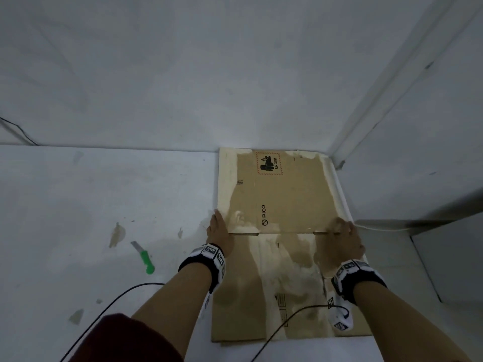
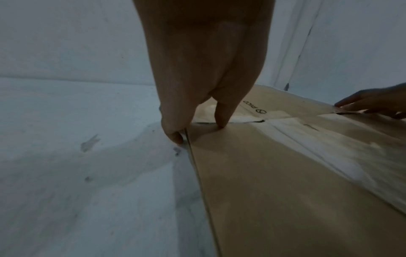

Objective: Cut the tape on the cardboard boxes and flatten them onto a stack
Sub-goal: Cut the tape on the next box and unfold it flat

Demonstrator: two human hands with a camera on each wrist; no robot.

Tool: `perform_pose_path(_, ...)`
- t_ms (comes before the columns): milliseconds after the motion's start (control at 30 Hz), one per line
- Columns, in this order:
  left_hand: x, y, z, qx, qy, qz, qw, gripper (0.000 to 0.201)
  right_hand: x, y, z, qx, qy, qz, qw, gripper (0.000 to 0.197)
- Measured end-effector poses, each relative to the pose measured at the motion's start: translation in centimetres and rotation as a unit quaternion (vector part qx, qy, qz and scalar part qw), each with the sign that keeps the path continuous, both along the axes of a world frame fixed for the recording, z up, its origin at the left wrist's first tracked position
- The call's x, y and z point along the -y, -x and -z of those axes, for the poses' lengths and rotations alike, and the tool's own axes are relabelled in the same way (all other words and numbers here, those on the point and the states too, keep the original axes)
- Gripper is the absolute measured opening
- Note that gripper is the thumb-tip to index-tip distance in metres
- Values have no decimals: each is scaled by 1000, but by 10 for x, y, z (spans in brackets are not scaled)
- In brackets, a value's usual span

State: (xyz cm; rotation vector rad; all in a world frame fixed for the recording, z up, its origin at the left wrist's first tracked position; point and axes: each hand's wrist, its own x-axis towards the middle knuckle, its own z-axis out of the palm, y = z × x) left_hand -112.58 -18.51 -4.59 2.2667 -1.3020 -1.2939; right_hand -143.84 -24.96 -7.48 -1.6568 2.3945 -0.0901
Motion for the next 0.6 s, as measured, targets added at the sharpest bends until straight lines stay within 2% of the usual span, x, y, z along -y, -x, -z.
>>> perform_pose_path(33, -7, 3, 1, -2, 6, 6, 1000, 82, -8, 0, 6, -39, -21, -23, 999, 68)
perform_pose_path(100, -21, 12, 4, 9, 4, 28, 1000, 88, -23, -5, 8, -55, -21, -24, 998, 70)
perform_pose_path(167, -31, 17, 9, 26, 6, 54, 998, 94, -35, -12, 0, -15, -18, -7, 1000, 71)
perform_pose_path(233, -40, 12, 11, 9, 23, 60, 998, 90, -45, -19, -5, 27, 0, 4, 1000, 67)
perform_pose_path(333, -56, -5, 12, -7, 76, 27, 997, 79, -59, -33, -10, 37, 18, 4, 999, 59)
perform_pose_path(400, -76, -23, 16, 12, 109, -9, 994, 74, -75, -52, -7, 64, 29, -51, 996, 70)
perform_pose_path(500, -124, -58, 26, 44, 143, -58, 987, 74, -112, -97, 2, 78, 41, -132, 987, 60)
perform_pose_path(600, -185, -109, 33, 85, 122, -125, 981, 73, -153, -161, -5, 135, 34, -194, 971, 55)
